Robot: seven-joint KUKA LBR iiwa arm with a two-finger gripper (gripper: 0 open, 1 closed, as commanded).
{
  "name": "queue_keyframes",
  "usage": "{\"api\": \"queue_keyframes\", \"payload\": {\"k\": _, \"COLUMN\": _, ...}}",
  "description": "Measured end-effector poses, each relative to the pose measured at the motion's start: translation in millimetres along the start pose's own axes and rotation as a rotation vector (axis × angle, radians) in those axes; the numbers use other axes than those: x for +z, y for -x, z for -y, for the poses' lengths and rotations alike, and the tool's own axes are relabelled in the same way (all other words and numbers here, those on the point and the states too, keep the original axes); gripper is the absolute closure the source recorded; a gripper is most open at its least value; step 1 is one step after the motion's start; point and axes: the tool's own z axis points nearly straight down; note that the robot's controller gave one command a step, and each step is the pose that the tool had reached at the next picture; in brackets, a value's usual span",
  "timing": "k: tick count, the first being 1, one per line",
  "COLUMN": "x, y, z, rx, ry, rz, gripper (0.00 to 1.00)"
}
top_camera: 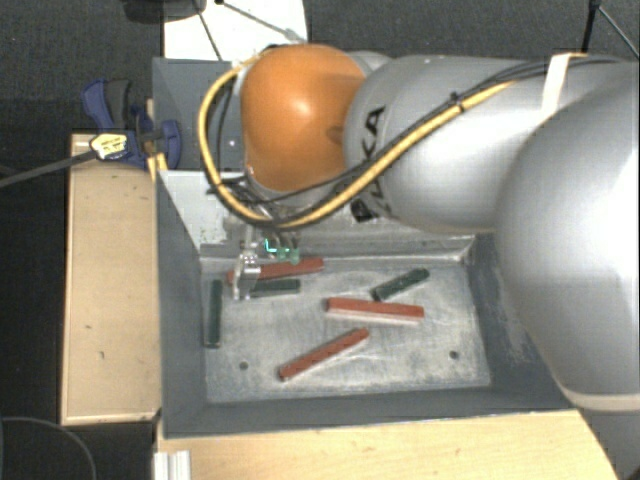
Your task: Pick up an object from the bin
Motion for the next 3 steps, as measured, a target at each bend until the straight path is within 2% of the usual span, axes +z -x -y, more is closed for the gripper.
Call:
{"api": "queue_keyframes", "payload": {"k": 1, "x": -2, "y": 0.1, "z": 1, "rx": 0.001, "ry": 0.0, "rz": 0.002, "gripper": 0.0}}
{"api": "queue_keyframes", "payload": {"k": 2, "x": -24, "y": -27.7, "z": 10, "rx": 0.036, "ry": 0.0, "rz": 0.005, "gripper": 0.0}}
{"api": "queue_keyframes", "payload": {"k": 3, "x": 25, "y": -21.7, "z": 9, "rx": 0.026, "ry": 0.004, "rz": 0.014, "gripper": 0.0}}
